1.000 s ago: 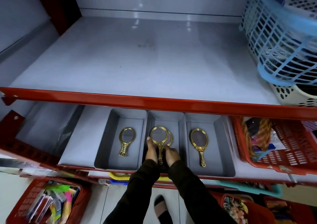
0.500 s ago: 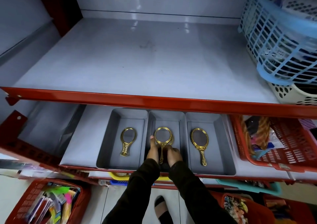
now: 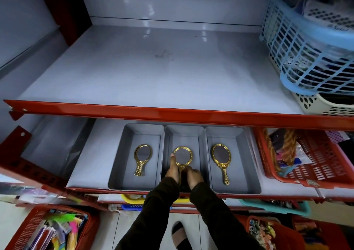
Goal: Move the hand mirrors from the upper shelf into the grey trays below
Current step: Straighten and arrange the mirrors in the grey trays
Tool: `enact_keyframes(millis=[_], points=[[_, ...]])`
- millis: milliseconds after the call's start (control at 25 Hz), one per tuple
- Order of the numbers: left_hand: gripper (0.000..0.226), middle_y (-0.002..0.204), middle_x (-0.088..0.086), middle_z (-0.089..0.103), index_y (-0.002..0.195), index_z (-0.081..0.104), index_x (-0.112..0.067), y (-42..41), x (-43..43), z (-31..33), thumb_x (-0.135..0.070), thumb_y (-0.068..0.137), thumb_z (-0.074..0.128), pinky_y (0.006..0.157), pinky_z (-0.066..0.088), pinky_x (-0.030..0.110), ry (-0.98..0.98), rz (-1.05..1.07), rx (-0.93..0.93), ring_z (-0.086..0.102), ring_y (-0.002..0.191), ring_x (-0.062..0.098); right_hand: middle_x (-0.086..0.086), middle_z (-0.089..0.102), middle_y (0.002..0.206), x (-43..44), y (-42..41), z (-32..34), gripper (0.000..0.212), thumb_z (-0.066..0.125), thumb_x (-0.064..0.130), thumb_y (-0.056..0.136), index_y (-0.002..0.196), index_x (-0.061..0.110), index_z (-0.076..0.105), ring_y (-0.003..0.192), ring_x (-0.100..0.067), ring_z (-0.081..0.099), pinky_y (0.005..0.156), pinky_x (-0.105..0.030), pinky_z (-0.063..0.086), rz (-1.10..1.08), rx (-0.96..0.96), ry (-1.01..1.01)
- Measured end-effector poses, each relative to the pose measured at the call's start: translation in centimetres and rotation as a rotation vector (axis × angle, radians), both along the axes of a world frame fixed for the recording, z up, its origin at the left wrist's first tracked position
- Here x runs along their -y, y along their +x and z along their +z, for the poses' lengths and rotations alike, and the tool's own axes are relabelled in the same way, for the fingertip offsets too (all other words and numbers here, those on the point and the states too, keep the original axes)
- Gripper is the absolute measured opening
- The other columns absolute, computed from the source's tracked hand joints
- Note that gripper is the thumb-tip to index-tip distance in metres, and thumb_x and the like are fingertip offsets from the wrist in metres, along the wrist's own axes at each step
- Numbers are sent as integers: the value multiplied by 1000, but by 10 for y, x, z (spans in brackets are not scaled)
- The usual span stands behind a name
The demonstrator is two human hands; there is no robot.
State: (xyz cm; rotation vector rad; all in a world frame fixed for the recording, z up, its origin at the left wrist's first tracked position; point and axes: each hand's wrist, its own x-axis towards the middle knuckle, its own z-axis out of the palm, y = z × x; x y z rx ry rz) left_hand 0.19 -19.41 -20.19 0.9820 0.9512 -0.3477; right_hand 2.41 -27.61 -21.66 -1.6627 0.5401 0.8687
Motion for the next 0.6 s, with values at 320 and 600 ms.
enact_keyframes(millis=[320,600], points=[[85,141,23,55,156,30,1,-23,-17,30,-62,100,21,123,24,42,11,135,83,51,132,37,-12,62,90,-3,-6,20,24,48,24,95,82,10,62,91,-30,60,90,-40,46,-93,68,69],[76,147,15,53,152,43,-5,-32,-106,37,-59,101,23,99,41,29,166,354,140,57,116,24,-10,60,110,-76,-1,40,42,38,32,102,122,2,59,108,-29,60,93,-37,45,-1,20,258]])
